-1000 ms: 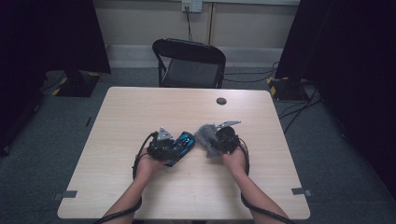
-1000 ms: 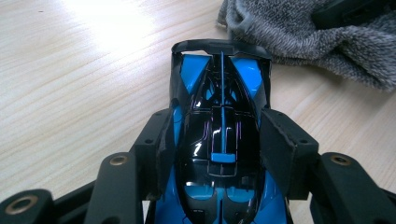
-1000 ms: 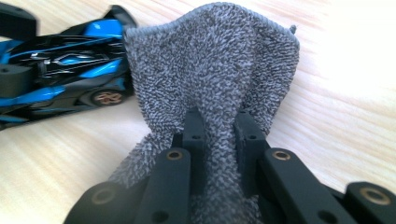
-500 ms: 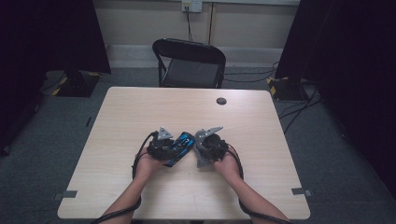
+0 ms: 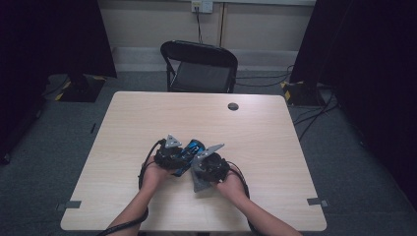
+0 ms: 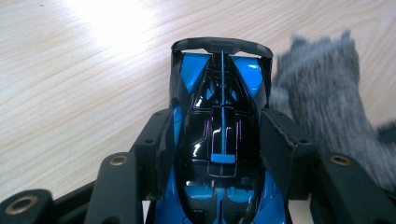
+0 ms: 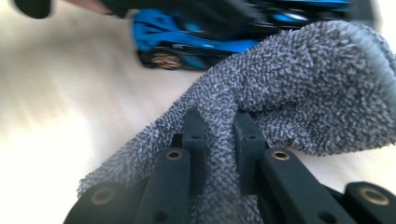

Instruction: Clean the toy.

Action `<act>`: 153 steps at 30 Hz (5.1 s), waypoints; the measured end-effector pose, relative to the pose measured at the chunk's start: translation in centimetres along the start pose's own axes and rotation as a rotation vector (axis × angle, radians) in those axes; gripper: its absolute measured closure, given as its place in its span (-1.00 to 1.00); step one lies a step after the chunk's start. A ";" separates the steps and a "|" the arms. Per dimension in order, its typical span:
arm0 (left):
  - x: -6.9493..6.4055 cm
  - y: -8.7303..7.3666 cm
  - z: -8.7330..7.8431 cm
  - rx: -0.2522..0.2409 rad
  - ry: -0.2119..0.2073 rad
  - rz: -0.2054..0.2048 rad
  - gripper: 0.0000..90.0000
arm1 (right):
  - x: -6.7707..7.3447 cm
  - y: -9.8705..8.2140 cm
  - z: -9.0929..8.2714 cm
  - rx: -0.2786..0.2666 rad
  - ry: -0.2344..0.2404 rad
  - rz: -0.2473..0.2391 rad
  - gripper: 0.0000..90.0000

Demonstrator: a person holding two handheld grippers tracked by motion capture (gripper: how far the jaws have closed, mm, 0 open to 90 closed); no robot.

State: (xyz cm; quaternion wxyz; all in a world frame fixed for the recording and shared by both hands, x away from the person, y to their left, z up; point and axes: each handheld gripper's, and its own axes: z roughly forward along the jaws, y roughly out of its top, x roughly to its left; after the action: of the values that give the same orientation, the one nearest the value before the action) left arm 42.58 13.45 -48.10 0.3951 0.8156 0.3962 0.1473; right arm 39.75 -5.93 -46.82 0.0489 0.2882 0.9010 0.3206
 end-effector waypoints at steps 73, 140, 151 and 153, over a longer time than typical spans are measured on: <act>-3.9 1.4 -2.3 -0.052 -0.238 0.142 -0.16 | -3.7 -5.7 -6.5 -0.116 0.129 -0.075 -0.29; 5.5 -6.3 -11.1 0.094 0.086 -0.031 0.72 | -2.3 6.0 3.9 -0.136 0.040 -0.181 -0.68; 5.2 -7.0 -10.0 0.122 0.073 -0.033 0.64 | -2.5 5.3 5.0 -0.114 -0.001 -0.233 -0.83; 5.1 -7.1 -9.9 0.118 0.077 -0.038 0.57 | -2.6 5.4 5.3 -0.115 0.007 -0.232 -0.88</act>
State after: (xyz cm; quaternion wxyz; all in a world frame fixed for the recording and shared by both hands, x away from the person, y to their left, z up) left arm 36.58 25.21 -47.49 0.3336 0.8235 0.4345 0.1475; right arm 45.94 -1.05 -48.01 0.0990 0.1777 0.9085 0.3651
